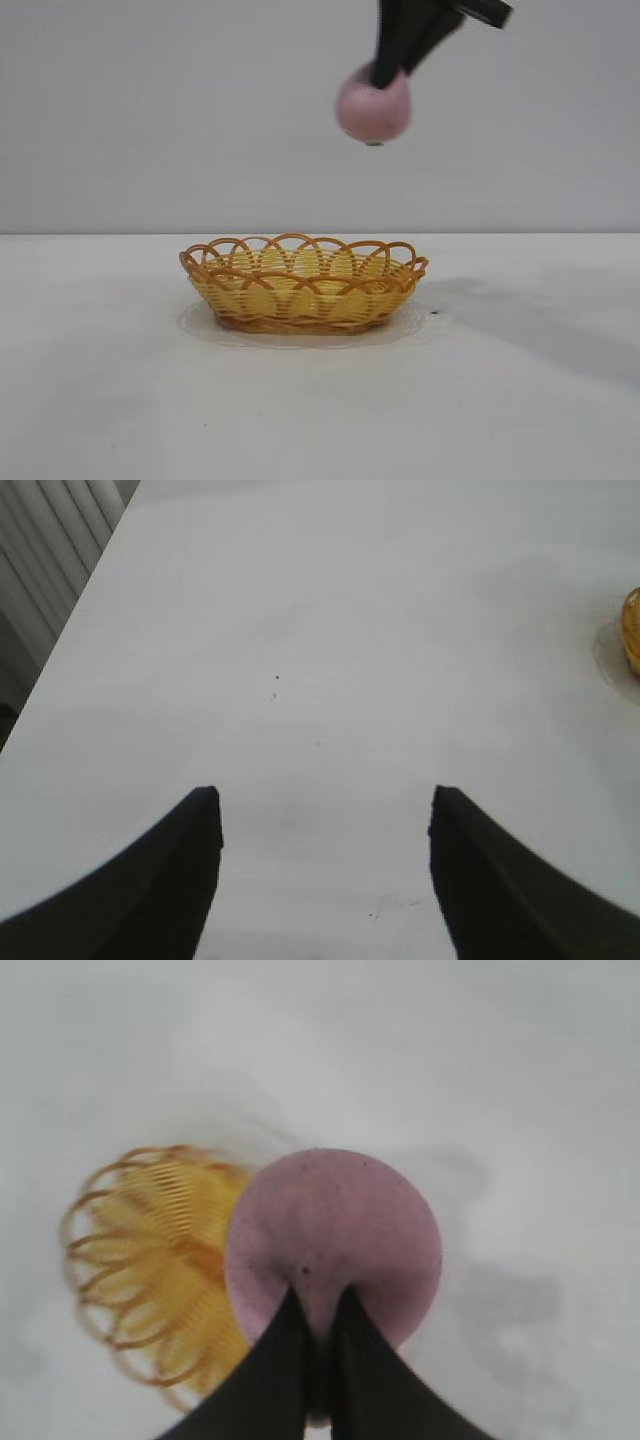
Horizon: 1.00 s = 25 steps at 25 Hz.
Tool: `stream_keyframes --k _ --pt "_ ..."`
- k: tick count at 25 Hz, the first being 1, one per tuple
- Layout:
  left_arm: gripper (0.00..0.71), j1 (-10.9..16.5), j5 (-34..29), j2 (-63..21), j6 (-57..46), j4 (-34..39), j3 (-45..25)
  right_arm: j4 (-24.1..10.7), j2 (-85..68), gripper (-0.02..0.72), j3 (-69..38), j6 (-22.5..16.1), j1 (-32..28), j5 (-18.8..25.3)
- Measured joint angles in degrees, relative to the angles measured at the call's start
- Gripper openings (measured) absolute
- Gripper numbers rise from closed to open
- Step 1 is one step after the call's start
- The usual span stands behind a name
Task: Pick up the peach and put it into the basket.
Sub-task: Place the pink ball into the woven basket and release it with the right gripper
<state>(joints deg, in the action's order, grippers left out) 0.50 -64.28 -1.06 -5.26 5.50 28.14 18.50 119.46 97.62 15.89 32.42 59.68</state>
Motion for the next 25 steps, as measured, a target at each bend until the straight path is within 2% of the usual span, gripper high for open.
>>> stream_keyframes --k 6,7,8,9,12,14,15,16,18,19,20,23,25 --pt "0.436 0.0 0.0 0.0 0.0 0.0 0.0 1.4 5.5 0.0 0.0 0.0 0.3 -0.4" --pt "0.436 0.0 0.0 0.0 0.0 0.0 0.0 1.5 5.6 0.059 0.0 -0.1 0.3 -0.3" --pt "0.436 0.0 0.0 0.0 0.0 0.0 0.0 1.5 5.6 0.059 0.0 -0.1 0.4 -0.3" --pt "0.436 0.0 0.0 0.0 0.0 0.0 0.0 1.5 5.6 0.112 0.0 -0.2 0.4 -0.3" --pt "0.436 0.0 0.0 0.0 0.0 0.0 0.0 1.8 5.6 0.327 0.0 -0.2 0.4 0.6" --pt "0.436 0.0 0.0 0.0 0.0 0.0 0.0 1.8 5.2 0.431 0.0 -0.3 0.4 1.0" --pt "0.436 0.0 0.0 0.0 0.0 0.0 0.0 1.8 4.7 0.456 0.0 -0.8 0.4 1.0" --pt "0.436 0.0 0.0 0.0 0.0 0.0 0.0 1.5 3.8 0.446 0.0 -1.0 0.4 1.0" --pt "0.436 0.0 0.0 0.0 0.0 0.0 0.0 -0.3 1.2 0.446 0.0 -1.7 -0.6 1.1" --pt "0.436 0.0 0.0 0.0 0.0 0.0 0.0 -2.2 0.0 0.489 0.0 -2.6 -1.7 1.2" --pt "0.436 0.0 0.0 0.0 0.0 0.0 0.0 -4.3 -1.1 0.472 0.0 -3.9 -3.3 1.3" --pt "0.436 0.0 0.0 0.0 0.0 0.0 0.0 -12.1 -2.0 0.472 0.2 -10.0 -10.1 1.7" --pt "0.436 0.0 0.0 0.0 0.0 0.0 0.0 -14.7 -1.1 0.472 0.2 -12.9 -15.4 1.9"
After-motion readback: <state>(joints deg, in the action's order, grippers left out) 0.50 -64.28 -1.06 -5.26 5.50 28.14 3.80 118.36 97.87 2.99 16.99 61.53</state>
